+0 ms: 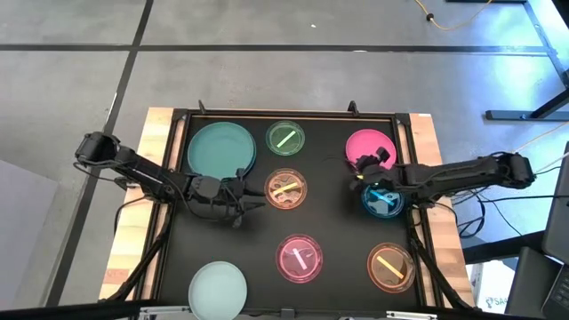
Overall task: Stack plastic plates
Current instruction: Stack the pink plate on top of the green plate on the table
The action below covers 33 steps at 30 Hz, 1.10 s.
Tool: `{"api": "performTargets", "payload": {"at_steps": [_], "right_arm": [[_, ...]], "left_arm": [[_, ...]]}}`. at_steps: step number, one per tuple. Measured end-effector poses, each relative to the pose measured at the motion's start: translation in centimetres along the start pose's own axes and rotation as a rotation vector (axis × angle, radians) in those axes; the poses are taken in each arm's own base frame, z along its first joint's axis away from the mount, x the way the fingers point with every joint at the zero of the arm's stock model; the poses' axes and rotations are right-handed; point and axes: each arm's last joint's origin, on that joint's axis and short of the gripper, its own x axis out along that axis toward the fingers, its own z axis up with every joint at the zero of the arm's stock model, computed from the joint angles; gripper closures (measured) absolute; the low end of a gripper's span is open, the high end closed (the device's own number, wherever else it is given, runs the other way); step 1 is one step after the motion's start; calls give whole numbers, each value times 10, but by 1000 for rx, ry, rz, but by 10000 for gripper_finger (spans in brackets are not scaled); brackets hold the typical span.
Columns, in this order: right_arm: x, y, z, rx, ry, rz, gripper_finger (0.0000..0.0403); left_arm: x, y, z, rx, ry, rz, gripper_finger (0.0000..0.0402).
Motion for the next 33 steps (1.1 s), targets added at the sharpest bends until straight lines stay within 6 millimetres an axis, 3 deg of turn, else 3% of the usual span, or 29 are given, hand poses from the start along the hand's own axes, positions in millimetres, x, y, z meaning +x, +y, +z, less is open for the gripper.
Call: {"api": "performTargets", "payload": {"at_steps": [7,18,25,33], "right_arm": [[20,5,-4,-39,115,-47,237],[22,8,7,-63,92,-54,236],[26,11,10,-20,-46,-19,236],[23,13,6,-85,-44,-13,236]], "left_arm": [[-1,-2,-2,-6,18,-8,274],[1,-2,-11,-24,90,1,274],[22,-4,-26,7,186,16,274],[43,-8,-30,30,237,-7,274]]}}
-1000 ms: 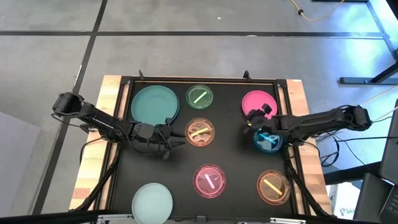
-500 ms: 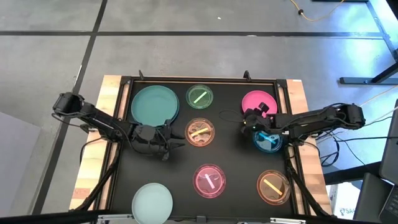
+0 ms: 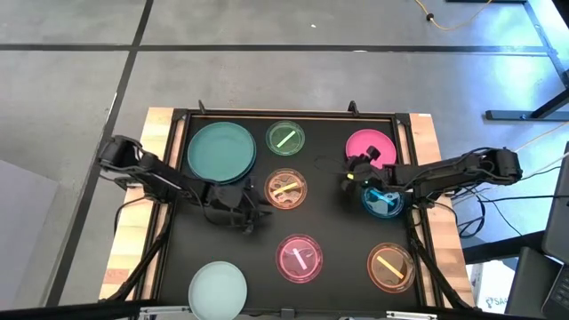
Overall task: Stack plastic plates
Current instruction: Stack the pink plate on top of the green plate on the table
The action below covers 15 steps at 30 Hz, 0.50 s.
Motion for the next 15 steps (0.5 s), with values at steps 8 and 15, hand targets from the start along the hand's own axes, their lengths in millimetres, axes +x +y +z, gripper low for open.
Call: {"api": "performTargets", "payload": {"at_steps": [8,15], "right_arm": [[-13,-8,-4,19,160,-76,236],[0,-14,-21,30,292,-26,236]], "left_arm": [[1,1,-3,9,28,20,274],[1,2,-4,9,33,23,274]]}}
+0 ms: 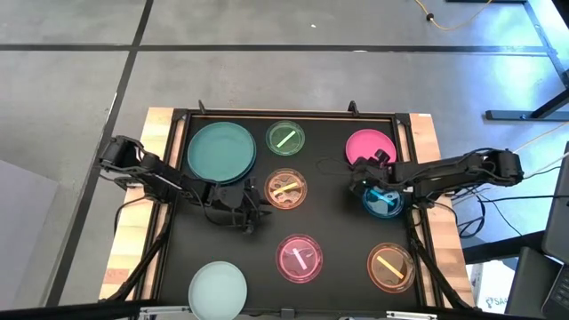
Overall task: Stack plastic plates
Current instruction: Stack the pink plate on top of the green plate on the table
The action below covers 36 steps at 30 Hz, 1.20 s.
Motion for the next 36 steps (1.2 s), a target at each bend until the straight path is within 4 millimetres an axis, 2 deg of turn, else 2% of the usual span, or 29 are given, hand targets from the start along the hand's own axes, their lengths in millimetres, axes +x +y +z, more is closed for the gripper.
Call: {"api": "performTargets", "payload": {"at_steps": [6,17,24,31,36], "right_arm": [[4,-4,-1,-25,2,-42,251],[5,-3,5,-65,-32,2,393],[3,3,12,-128,-92,136,399],[-14,33,15,-284,-221,444,401],[-26,48,11,-277,-256,531,392]], "left_arm": [[1,4,1,-8,0,14,274],[1,3,0,-7,0,11,274],[1,3,0,-12,0,10,274],[1,3,1,-13,0,7,274],[1,3,3,-15,-24,3,274]]}}
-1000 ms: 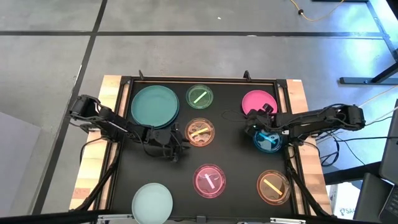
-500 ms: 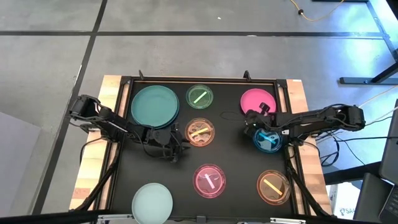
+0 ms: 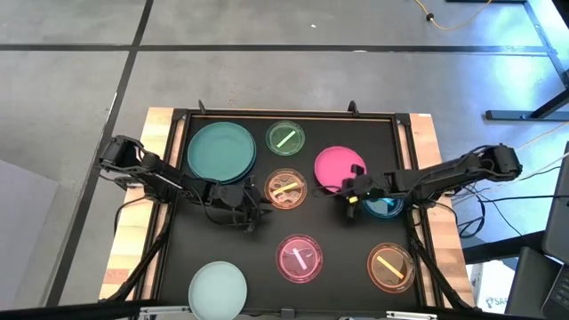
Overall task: Stack plastic plates
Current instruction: Stack the pink plate on top of the green plate on the table
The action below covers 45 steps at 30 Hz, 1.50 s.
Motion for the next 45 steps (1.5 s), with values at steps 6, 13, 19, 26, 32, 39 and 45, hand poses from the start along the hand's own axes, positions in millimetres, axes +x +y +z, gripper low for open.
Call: {"api": "performTargets", "payload": {"at_steps": [6,13,19,26,32,39,45], "right_arm": [[0,3,1,69,-16,4,351],[-7,7,16,79,-56,75,254],[-20,28,20,18,-132,121,221],[-28,46,16,-16,-171,45,219],[-39,51,14,-33,-207,12,219],[-53,46,14,-19,-240,-10,219],[-53,45,14,-7,-244,-37,219]], "left_arm": [[1,3,5,25,-39,8,274],[32,12,32,35,-21,-10,235],[81,18,67,147,86,21,207],[138,14,93,323,120,20,206],[173,23,105,375,206,24,208],[189,37,99,372,247,39,211],[205,53,79,351,274,72,211]]}}
